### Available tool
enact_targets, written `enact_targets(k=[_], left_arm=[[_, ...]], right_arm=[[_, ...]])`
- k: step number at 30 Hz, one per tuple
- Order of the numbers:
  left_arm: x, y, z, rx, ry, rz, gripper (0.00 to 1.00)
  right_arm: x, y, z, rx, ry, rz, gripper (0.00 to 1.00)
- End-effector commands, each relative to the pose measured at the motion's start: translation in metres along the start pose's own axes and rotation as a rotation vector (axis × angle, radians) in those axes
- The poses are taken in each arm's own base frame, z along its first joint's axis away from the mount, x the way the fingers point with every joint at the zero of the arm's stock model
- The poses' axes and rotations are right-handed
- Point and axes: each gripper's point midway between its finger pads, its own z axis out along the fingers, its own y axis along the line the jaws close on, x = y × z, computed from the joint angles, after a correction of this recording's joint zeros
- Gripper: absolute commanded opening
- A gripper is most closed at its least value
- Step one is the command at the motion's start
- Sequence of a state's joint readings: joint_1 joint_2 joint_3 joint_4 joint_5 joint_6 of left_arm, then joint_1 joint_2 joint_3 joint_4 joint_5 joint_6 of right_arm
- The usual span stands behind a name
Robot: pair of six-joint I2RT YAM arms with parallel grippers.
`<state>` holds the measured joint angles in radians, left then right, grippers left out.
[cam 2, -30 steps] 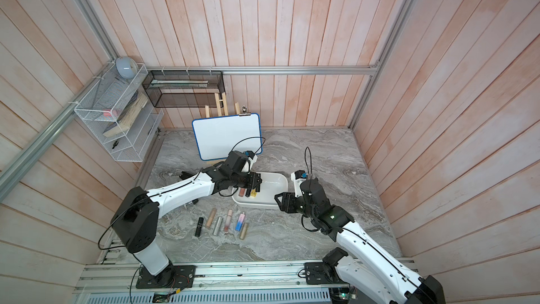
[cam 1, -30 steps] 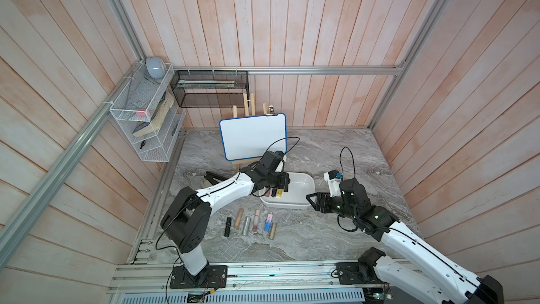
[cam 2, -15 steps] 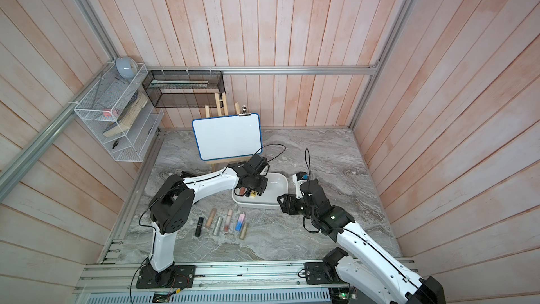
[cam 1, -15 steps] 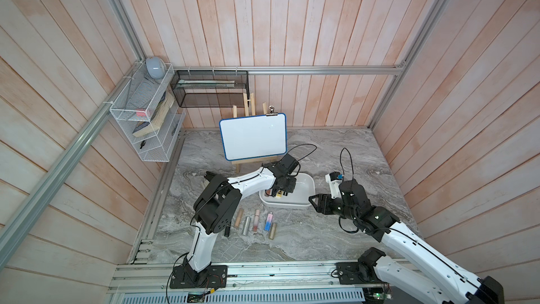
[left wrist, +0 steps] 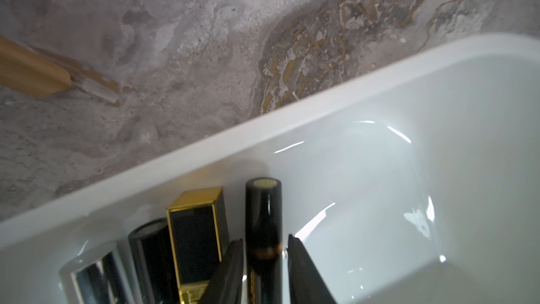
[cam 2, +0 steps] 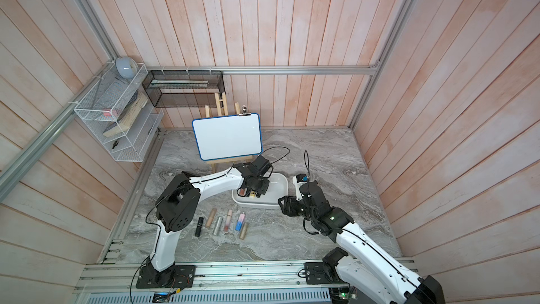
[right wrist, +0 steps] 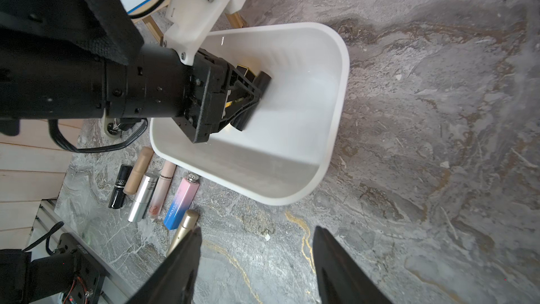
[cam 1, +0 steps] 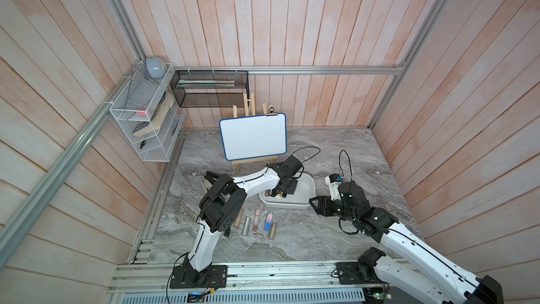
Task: Put the lipstick into the storage box
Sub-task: Place the lipstick in the storage box.
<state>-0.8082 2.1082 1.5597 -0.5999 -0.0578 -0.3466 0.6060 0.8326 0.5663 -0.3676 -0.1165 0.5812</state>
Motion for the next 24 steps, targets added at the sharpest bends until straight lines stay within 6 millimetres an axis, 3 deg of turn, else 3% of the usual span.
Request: enact_targets(k=[1,11,19,24], left_arm=[[0.003,0.001,0.004,-0.020,0.017,0.015,0.32],[-0.006,-0.006,-0.011,0.014,-0.021,0.009,0.34],[-0.025,-0.017,-0.064,0.102,-0.136,-0.023,0.36],[-0.023,-0.013,-0.104,0.128,-0.197,-0.045,0.38]], right_arm=[[0.002,-0.004,-0.001,0.011,-0.006,-0.006,0.65],[0.003,0.000,0.000,-0.015,0.001,-0.002,0.65],[-0.001,0.013,0.002,-0.069,0.008,-0.008,0.65],[0.000,0.025,0.006,-0.101,0.025,-0.024,0.65]])
